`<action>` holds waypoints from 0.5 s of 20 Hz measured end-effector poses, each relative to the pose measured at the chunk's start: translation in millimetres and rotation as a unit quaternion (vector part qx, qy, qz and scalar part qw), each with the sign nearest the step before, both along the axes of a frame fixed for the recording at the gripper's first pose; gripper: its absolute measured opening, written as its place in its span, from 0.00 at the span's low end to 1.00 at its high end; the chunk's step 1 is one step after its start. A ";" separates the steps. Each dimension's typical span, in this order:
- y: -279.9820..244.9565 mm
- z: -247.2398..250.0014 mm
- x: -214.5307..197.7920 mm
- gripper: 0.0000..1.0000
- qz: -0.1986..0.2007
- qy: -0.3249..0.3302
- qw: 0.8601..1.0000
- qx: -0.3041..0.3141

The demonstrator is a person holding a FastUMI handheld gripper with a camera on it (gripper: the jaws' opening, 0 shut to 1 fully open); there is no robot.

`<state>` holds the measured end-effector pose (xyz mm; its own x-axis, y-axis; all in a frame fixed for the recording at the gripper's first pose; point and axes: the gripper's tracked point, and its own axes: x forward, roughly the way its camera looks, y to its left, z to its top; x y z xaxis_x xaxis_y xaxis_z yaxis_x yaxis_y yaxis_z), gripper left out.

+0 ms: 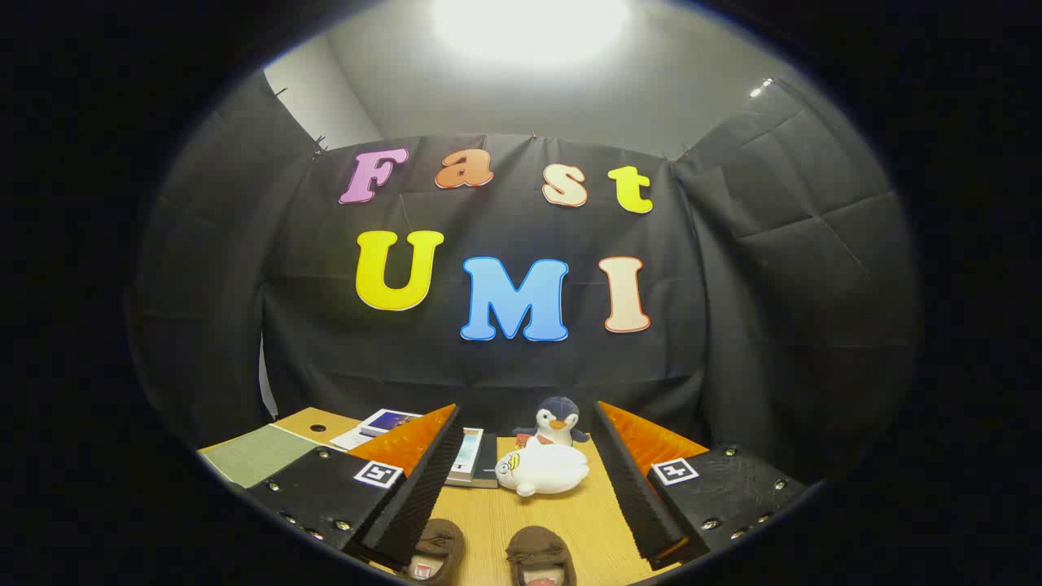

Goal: Open the storage box then place both shoes into the box .Put the left shoe in first, then the right shoe, with the right side of both shoes facing outward in a uniform manner.

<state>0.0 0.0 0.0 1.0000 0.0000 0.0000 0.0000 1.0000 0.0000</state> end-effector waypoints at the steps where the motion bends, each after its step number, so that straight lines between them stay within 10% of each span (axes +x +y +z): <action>1: 2.7 0.9 0.4 0.96 0.003 -0.001 1.000 0.006; 10: 12.0 2.6 6.2 0.96 0.024 0.000 1.000 -0.001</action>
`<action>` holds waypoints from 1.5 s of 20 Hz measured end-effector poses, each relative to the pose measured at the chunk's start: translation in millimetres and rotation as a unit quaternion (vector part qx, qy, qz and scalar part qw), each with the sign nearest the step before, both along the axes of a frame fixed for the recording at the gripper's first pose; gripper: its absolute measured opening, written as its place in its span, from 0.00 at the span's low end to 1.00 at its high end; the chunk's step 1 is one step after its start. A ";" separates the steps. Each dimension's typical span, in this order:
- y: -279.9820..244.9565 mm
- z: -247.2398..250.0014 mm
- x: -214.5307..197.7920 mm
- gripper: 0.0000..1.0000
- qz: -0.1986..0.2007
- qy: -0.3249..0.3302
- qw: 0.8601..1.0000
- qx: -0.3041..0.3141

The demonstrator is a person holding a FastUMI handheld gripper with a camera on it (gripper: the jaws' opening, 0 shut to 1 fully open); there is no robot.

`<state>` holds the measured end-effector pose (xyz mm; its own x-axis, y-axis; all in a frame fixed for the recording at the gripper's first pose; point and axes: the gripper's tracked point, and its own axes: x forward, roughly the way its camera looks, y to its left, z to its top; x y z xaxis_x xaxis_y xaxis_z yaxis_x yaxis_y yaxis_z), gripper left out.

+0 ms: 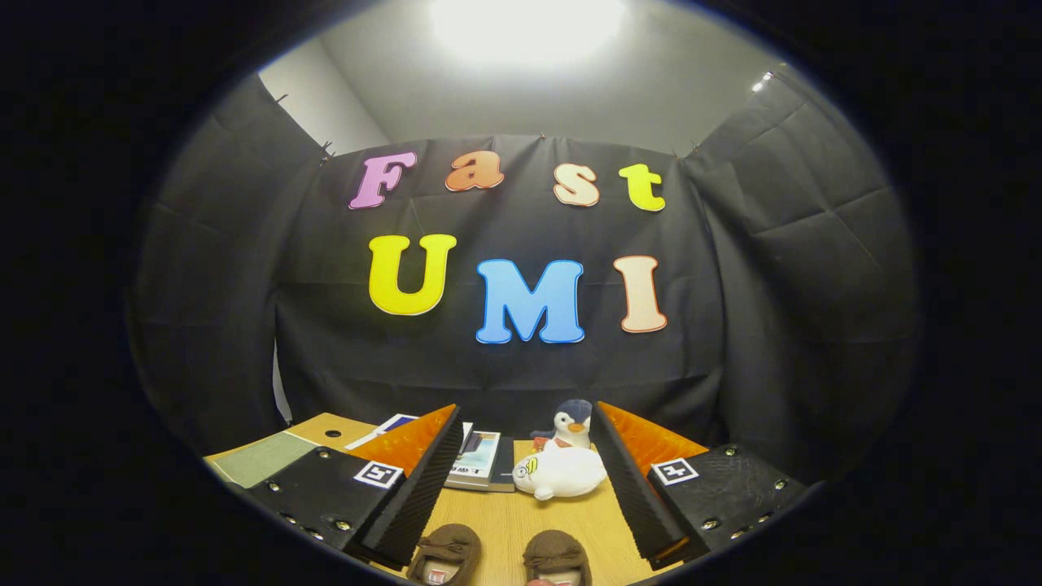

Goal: Open the storage box then place both shoes into the box .Put the left shoe in first, then the right shoe, with the right side of both shoes facing outward in a uniform manner.

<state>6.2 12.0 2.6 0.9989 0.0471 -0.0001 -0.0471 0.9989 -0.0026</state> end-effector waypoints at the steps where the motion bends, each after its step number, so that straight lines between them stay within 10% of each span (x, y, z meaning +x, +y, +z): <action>1: 0.5 0.3 -0.2 0.96 0.000 -0.001 1.000 -0.001; 20: 58.5 -50.7 -32.9 0.96 0.090 0.068 0.991 0.074; 30: 140.3 -125.4 -63.5 0.97 0.190 0.234 0.921 0.248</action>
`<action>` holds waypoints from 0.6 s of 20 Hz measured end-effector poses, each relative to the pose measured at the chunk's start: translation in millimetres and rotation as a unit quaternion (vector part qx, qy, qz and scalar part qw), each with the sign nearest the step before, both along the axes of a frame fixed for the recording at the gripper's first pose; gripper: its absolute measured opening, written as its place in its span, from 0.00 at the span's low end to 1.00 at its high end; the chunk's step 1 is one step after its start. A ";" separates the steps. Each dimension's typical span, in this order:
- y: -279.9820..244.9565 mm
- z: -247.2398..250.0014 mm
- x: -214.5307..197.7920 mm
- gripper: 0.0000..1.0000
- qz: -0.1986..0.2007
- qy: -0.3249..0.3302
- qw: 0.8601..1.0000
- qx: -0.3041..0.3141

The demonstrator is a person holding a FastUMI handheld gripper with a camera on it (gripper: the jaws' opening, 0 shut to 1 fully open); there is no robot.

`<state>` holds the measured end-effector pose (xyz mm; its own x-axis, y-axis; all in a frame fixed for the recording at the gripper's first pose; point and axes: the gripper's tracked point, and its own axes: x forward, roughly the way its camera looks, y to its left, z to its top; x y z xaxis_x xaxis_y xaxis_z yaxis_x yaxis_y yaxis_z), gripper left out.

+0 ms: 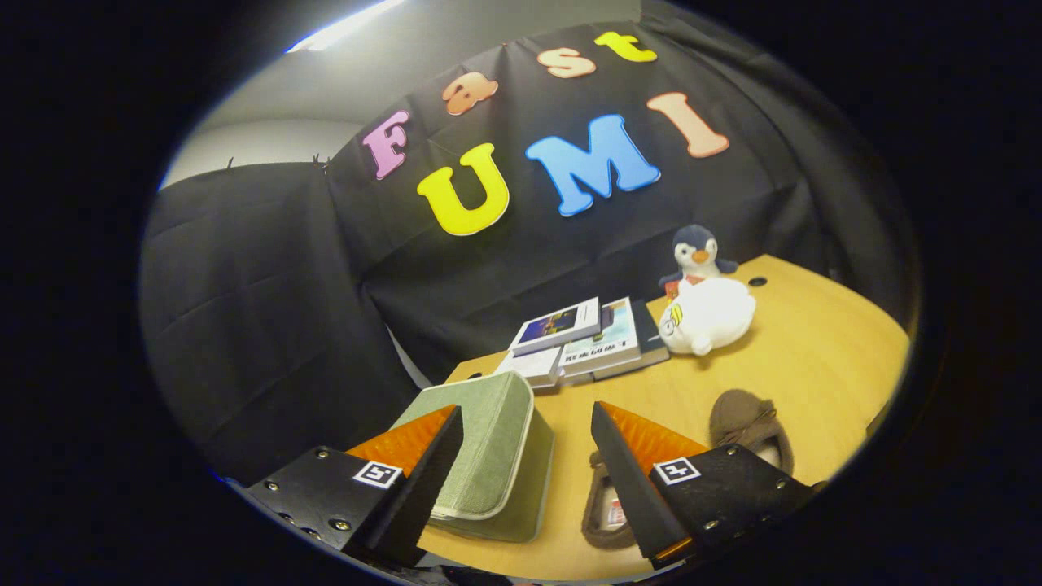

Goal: Open the storage box then place both shoes into the box .Put the left shoe in first, then the right shoe, with the right side of both shoes facing outward in a uniform manner.

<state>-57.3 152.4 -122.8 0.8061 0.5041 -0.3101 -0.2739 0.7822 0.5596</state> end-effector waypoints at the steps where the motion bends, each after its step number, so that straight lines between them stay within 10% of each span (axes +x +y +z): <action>1: 5.7 -5.3 -1.9 0.97 0.007 0.021 0.999 0.024; 6: 21.6 -38.7 -10.9 0.97 0.015 0.122 0.984 0.127; 12: 44.0 -63.9 -26.4 0.97 0.030 0.236 0.932 0.273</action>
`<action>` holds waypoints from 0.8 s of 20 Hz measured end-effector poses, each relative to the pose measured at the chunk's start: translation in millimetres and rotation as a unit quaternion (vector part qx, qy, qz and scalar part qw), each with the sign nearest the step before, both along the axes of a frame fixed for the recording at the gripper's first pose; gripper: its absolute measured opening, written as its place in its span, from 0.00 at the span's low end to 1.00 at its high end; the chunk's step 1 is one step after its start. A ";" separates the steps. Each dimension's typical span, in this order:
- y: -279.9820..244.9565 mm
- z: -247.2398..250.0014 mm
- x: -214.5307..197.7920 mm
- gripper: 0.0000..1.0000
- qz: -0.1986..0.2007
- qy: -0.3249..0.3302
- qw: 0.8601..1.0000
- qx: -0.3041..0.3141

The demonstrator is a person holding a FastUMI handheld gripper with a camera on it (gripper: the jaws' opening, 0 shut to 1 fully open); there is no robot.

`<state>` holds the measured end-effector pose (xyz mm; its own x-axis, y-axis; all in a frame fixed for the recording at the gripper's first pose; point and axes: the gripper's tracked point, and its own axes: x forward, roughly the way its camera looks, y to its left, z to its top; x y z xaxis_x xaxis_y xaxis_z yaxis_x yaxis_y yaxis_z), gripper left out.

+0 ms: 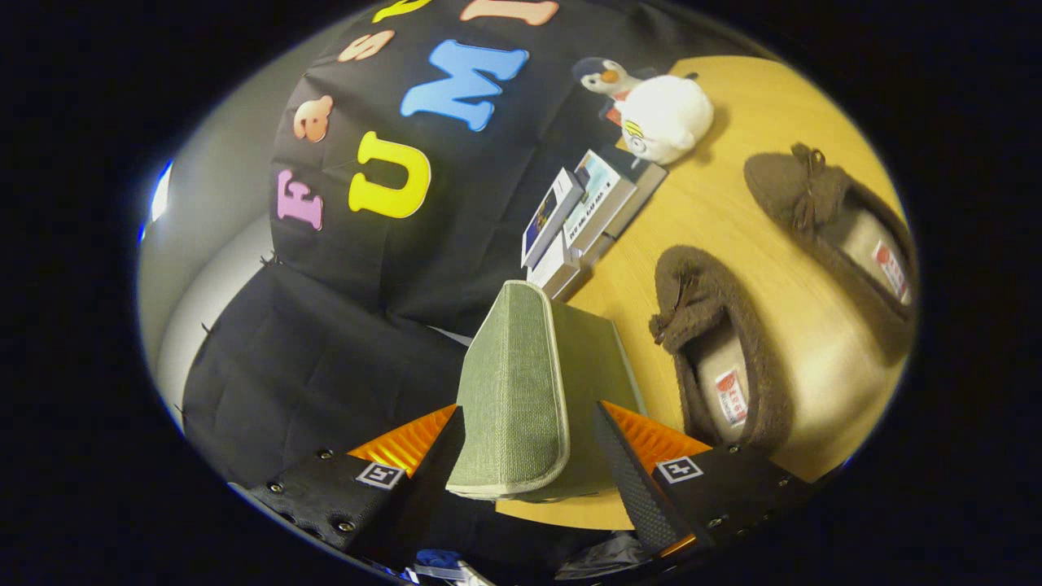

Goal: Open the storage box then place both shoes into the box .Put the left shoe in first, then the right shoe, with the right side of both shoes facing outward in a uniform manner.

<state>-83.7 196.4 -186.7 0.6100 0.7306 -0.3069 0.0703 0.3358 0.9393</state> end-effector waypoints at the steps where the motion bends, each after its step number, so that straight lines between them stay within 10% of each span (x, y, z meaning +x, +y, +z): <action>1: 1.7 -2.8 -0.8 0.97 -0.001 0.017 1.000 0.022; 16: 29.8 -1.3 -8.7 0.96 0.025 0.102 0.981 0.165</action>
<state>-92.4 226.2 -188.0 0.5216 0.8378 -0.1612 0.2599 0.0240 0.9653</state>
